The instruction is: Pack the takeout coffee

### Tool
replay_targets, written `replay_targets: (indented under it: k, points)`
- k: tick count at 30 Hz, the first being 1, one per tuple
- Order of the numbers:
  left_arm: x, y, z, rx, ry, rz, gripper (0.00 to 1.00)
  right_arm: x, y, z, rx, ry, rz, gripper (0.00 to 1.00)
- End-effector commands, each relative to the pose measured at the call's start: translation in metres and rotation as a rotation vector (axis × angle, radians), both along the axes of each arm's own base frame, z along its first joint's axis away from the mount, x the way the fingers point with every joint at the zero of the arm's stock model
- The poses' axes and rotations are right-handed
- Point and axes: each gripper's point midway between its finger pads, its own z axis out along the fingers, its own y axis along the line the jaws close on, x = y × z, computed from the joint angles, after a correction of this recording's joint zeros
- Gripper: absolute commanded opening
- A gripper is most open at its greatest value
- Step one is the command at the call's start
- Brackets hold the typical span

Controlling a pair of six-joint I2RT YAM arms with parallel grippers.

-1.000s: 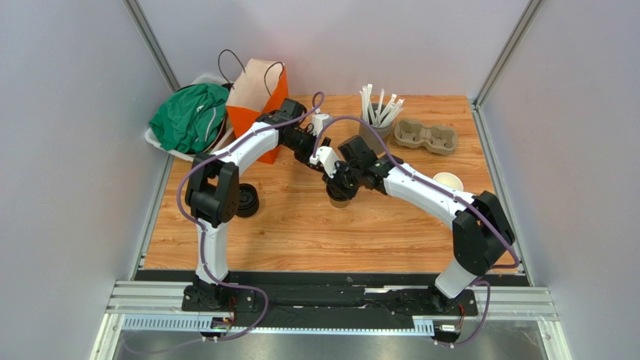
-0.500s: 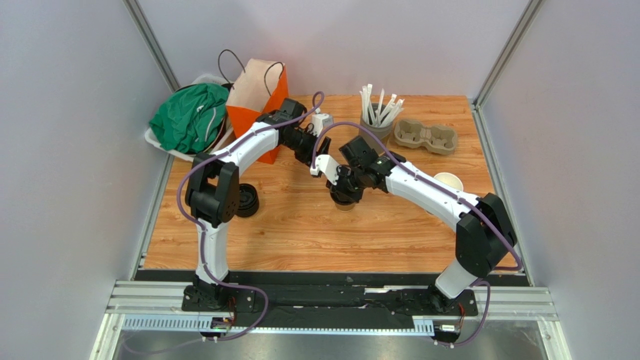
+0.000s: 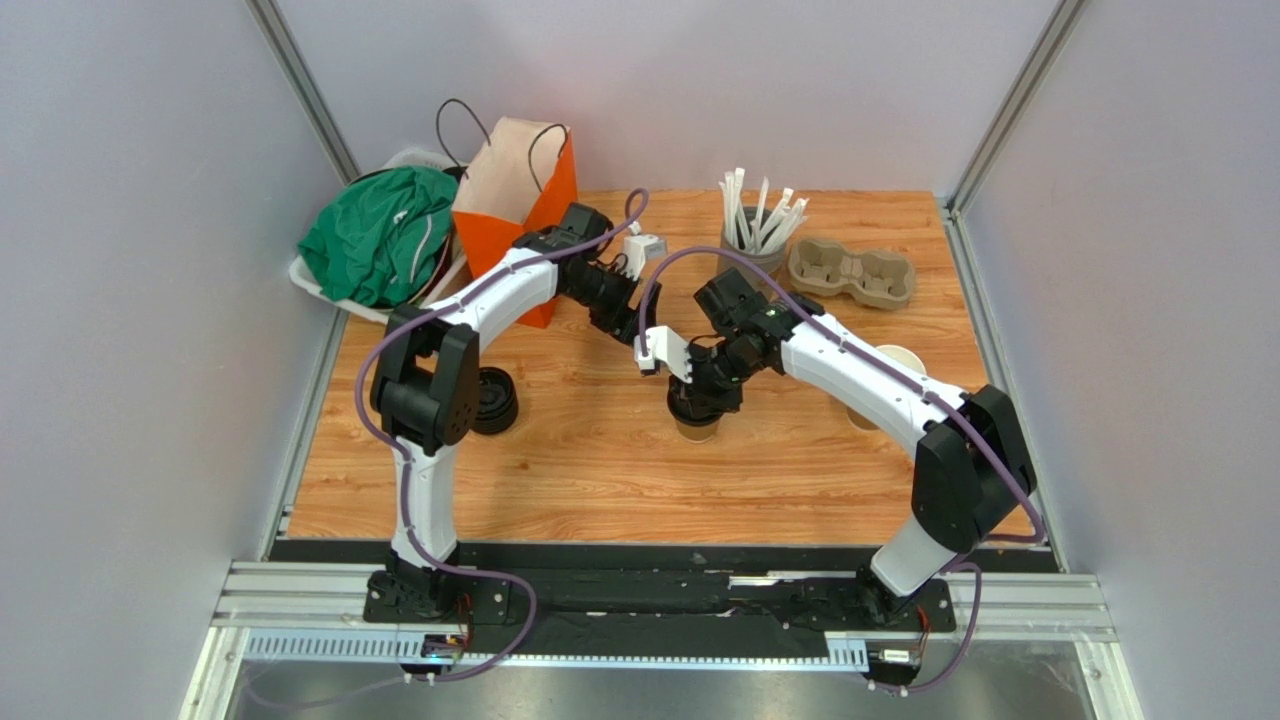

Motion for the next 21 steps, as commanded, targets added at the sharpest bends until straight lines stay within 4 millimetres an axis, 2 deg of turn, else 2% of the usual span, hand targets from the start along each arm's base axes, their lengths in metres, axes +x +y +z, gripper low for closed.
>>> replay_targets:
  k: [1,7,15,21]
  points:
    - [-0.013,-0.008,0.016,-0.049,-0.016,-0.045,0.79,0.004,0.0,-0.001,0.056,-0.039,0.035,0.0]
    - [-0.025,-0.021,0.008,-0.049,0.017,-0.067,0.78,-0.003,-0.005,-0.012,0.052,-0.029,0.033,0.0]
    - [-0.036,-0.038,0.014,-0.082,0.044,-0.105,0.78,-0.004,-0.005,-0.017,0.05,-0.025,0.022,0.0]
    - [-0.039,-0.04,-0.001,-0.041,0.043,-0.112,0.78,-0.004,-0.004,-0.017,0.055,-0.023,0.014,0.0]
